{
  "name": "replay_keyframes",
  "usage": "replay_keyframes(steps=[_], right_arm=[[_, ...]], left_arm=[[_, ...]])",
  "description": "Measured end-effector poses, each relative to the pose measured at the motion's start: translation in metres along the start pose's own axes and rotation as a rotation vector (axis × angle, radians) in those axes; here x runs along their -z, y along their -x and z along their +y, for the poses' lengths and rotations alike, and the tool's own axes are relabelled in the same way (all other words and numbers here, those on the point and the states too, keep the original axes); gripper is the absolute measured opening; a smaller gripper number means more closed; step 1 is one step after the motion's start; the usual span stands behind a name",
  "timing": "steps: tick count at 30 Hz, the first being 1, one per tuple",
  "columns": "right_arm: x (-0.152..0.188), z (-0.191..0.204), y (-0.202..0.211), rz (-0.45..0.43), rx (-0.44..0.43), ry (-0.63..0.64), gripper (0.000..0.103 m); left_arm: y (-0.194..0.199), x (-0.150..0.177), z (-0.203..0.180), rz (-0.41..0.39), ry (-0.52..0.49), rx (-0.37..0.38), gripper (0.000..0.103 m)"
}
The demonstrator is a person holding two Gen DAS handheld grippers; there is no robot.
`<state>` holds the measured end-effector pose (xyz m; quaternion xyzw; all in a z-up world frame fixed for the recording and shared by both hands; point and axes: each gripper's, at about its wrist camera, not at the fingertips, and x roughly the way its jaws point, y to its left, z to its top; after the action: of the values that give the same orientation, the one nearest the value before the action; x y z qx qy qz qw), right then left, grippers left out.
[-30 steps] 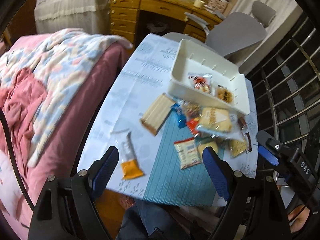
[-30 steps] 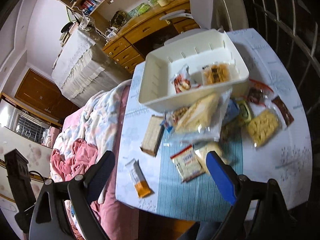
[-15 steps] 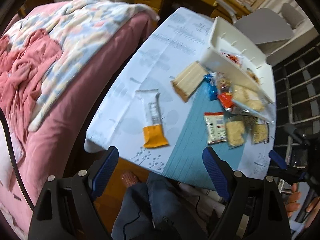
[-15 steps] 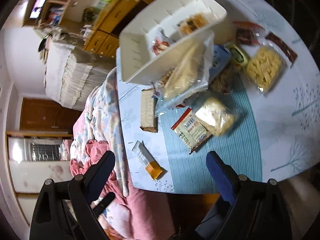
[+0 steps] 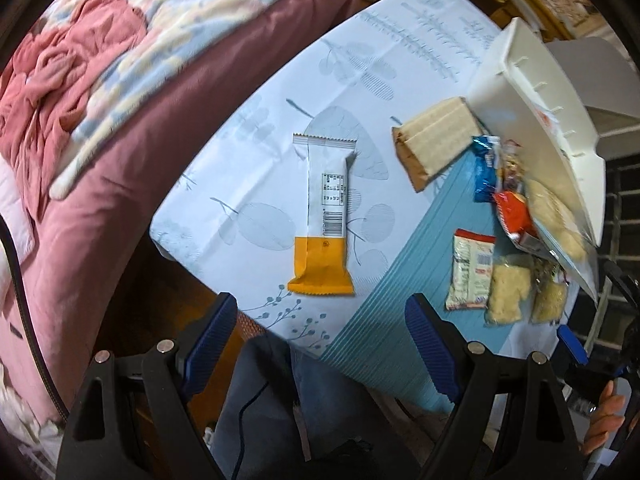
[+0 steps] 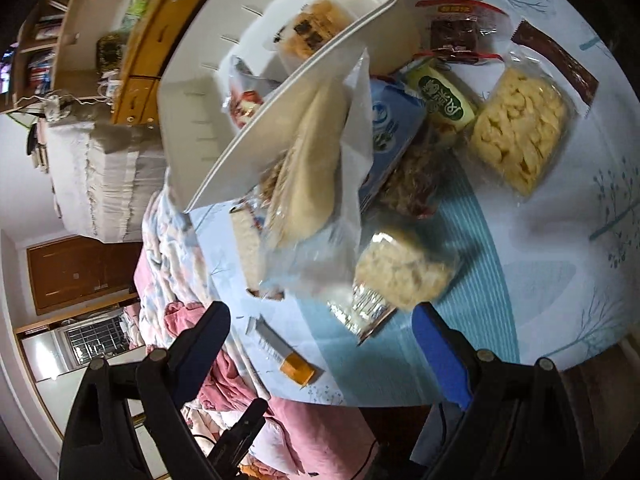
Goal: Organize snacks
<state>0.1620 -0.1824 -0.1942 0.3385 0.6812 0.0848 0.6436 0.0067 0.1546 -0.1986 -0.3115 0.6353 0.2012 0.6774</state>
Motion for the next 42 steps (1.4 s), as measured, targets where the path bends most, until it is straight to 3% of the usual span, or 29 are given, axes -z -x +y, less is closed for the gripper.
replay_keyframes(steps=[6,13,22,26,34,42], right_arm=[[-0.03,-0.001,-0.018,0.06,0.05,-0.027,0.093],[-0.052,0.0,-0.034,0.129,0.084,-0.015,0.071],[-0.058,0.014,-0.046,0.201,0.041,0.029,0.04],[-0.06,0.023,-0.045,0.217,0.039,0.048,0.035],[-0.063,0.031,-0.045,0.247,0.015,0.078,0.023],[-0.056,0.046,-0.041,0.282,-0.008,0.146,0.02]], left_arm=[[-0.036,-0.016,-0.007,0.094,0.097,-0.057,0.085],[-0.068,-0.03,-0.01,0.149,0.182,-0.078,0.085],[-0.083,-0.043,-0.009,0.174,0.225,-0.087,0.054],[-0.086,-0.047,-0.008,0.176,0.248,-0.086,0.035],[-0.086,-0.048,0.002,0.163,0.265,-0.058,0.032],[-0.083,-0.047,0.003,0.17,0.278,-0.049,0.031]])
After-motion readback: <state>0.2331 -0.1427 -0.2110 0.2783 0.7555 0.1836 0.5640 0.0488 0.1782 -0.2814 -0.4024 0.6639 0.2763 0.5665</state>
